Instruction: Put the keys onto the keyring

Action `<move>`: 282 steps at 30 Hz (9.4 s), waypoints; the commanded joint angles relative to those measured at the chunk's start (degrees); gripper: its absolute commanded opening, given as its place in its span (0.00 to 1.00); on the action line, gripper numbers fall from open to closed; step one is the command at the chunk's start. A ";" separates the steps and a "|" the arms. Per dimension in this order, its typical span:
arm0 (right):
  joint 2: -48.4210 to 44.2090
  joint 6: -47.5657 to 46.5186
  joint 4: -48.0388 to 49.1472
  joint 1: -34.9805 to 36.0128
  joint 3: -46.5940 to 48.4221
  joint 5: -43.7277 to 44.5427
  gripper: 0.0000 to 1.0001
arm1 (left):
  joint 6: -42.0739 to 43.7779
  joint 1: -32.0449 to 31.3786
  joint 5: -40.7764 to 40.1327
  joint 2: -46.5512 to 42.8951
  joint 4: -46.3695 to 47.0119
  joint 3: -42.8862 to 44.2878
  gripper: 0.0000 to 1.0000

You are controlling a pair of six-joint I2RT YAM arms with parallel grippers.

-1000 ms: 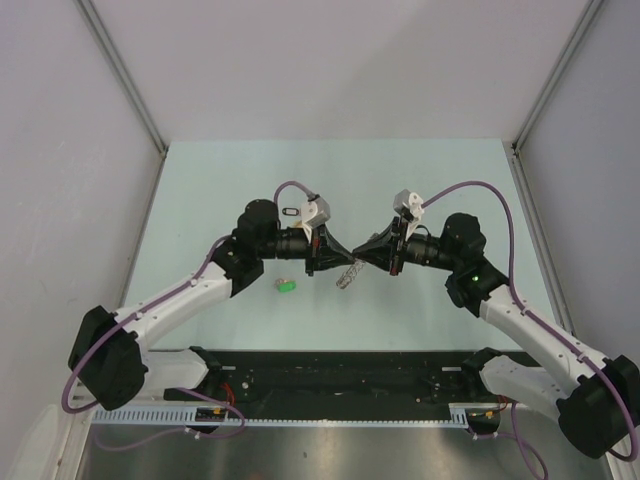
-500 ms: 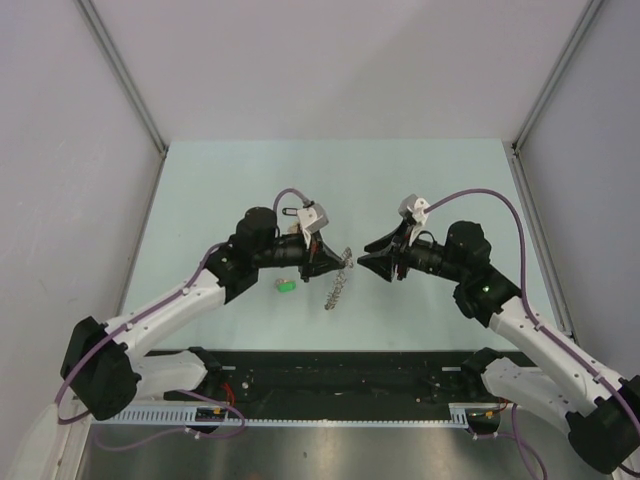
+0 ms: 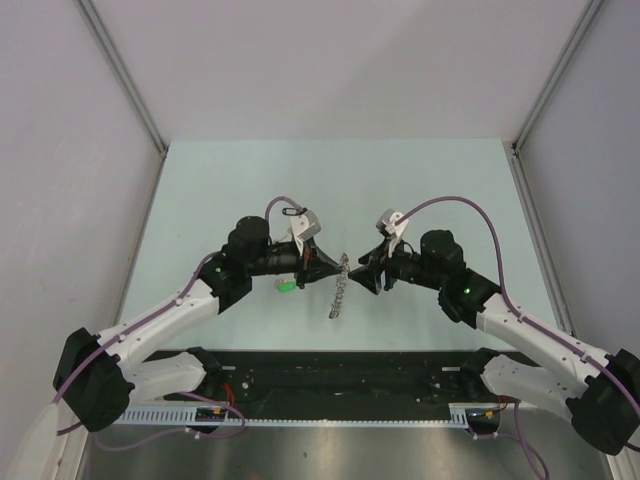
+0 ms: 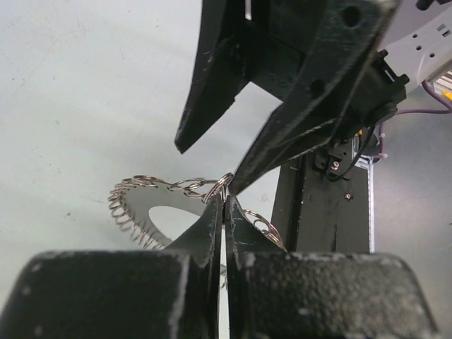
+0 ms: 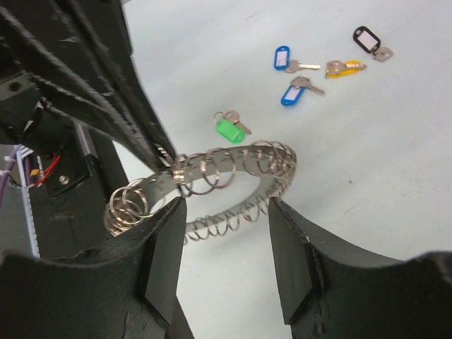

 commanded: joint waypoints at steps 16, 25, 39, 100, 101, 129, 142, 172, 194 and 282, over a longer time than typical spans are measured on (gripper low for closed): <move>-2.05 6.67 6.25 -2.24 -0.80 7.71 0.53 | 5.68 0.15 8.81 -3.52 6.50 -1.87 0.00; -8.66 5.44 0.71 -2.24 -0.71 4.56 0.64 | 17.01 0.15 5.30 -3.70 -0.60 -0.12 0.00; -4.18 -1.24 2.10 -1.36 -2.38 -4.07 0.83 | 38.91 -0.37 3.01 1.75 -14.33 4.37 0.00; 54.69 -13.19 29.27 23.25 20.64 27.57 0.57 | 14.30 31.79 -19.40 -8.62 -1.23 2.70 0.00; 55.58 -13.80 29.53 23.51 21.86 28.01 0.57 | 14.21 31.88 -20.80 -8.62 -1.41 2.61 0.01; 55.51 -13.46 17.50 22.73 20.75 28.83 0.00 | 13.95 32.41 -18.27 -7.30 -1.85 3.05 0.01; 41.36 -9.07 2.91 15.17 11.42 17.20 0.00 | 14.39 32.41 -16.42 -6.95 -2.64 3.40 0.01; 40.91 -18.63 -16.61 17.62 20.64 26.07 0.42 | 15.18 32.41 -14.14 -6.07 -4.84 4.72 0.01; 44.78 -22.33 -11.24 19.12 20.64 28.19 0.13 | 15.27 32.41 -13.79 -5.46 -5.19 4.98 0.00; 40.90 -4.93 -14.66 7.60 24.66 19.90 0.37 | 21.86 20.81 -29.51 -22.33 -12.48 -0.82 0.00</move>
